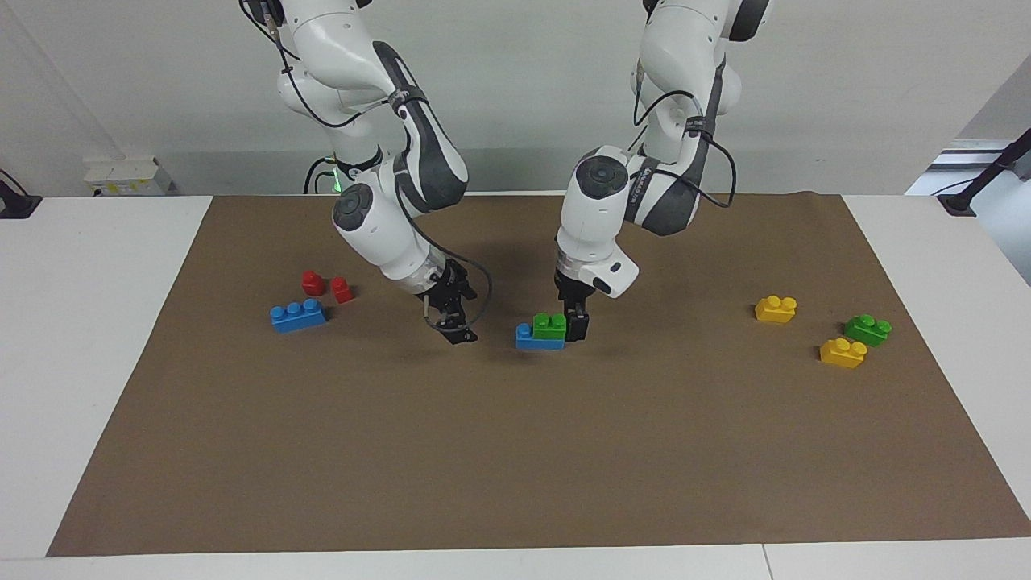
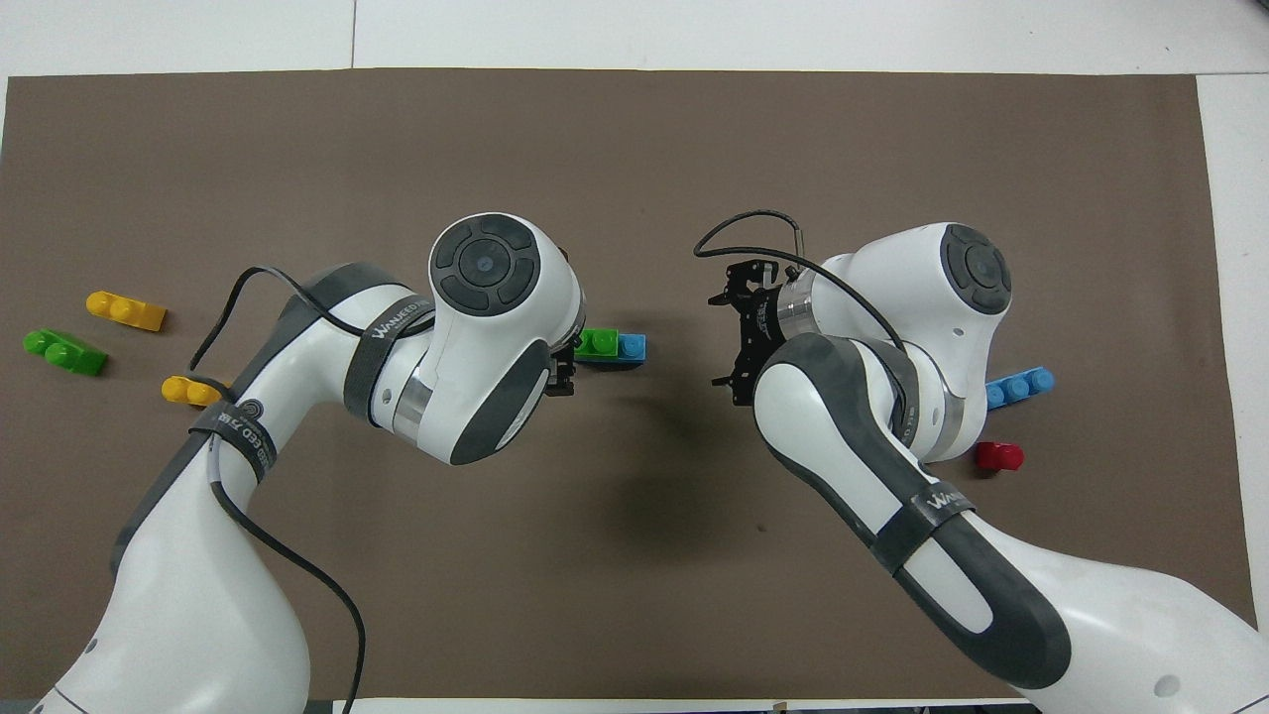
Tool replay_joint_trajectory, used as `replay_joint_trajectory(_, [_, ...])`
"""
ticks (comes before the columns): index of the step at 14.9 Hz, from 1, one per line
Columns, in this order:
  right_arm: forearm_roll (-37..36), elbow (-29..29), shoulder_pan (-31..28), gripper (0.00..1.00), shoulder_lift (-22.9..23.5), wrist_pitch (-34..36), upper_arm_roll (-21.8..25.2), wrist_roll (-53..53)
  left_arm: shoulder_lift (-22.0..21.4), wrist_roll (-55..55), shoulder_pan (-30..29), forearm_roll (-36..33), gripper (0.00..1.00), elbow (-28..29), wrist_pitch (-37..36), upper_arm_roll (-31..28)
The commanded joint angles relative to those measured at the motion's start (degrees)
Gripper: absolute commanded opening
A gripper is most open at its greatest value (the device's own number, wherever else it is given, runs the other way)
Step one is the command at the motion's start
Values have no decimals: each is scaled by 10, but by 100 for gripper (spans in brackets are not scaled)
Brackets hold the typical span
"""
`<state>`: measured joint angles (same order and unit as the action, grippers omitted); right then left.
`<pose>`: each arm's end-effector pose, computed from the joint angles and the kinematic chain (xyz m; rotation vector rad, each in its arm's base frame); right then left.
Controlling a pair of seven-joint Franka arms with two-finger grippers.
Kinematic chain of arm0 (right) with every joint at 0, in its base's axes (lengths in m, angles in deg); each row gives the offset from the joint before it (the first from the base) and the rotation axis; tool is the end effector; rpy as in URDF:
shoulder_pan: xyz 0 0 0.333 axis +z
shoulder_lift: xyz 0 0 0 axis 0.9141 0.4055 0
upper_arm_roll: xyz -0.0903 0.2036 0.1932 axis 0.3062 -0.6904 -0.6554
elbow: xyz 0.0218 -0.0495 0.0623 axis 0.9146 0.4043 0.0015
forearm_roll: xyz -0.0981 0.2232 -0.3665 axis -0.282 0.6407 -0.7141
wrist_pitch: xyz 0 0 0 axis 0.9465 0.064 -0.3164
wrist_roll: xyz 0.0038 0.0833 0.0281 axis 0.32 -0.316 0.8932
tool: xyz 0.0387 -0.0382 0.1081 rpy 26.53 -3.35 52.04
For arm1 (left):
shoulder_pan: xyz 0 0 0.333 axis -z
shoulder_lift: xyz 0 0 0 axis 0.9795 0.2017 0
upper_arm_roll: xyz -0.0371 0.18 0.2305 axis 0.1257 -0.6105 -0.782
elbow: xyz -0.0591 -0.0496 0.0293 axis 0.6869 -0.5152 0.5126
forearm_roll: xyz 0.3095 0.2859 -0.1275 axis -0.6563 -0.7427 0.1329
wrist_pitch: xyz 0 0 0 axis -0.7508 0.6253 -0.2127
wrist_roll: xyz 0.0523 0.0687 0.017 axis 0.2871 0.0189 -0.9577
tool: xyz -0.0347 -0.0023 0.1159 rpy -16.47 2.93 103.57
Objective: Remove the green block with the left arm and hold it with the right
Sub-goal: 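Grasp the green brick with the left gripper while the right gripper grasps blue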
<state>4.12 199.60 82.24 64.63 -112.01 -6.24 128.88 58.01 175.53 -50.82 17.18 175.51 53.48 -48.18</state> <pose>0.5948 0.2580 0.2804 -1.9827 1.9780 0.4563 0.5675 -0.3861 0.3223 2.2101 2.1318 -0.0068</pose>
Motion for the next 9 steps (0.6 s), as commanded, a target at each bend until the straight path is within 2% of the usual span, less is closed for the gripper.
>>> replay_joint_trajectory(1, [14, -6, 10, 100, 17, -23, 0, 1, 21, 28, 15, -21, 100, -12, 13, -7])
replay_joint_trajectory(4, [50, -6, 26, 100, 28, -55, 0, 2, 26, 31, 16, -32, 100, -10, 14, -7])
replay_joint_trajectory(9, [63, -25, 54, 100, 62, -96, 0, 3, 26, 36, 22, -33, 100, 1, 14, -7])
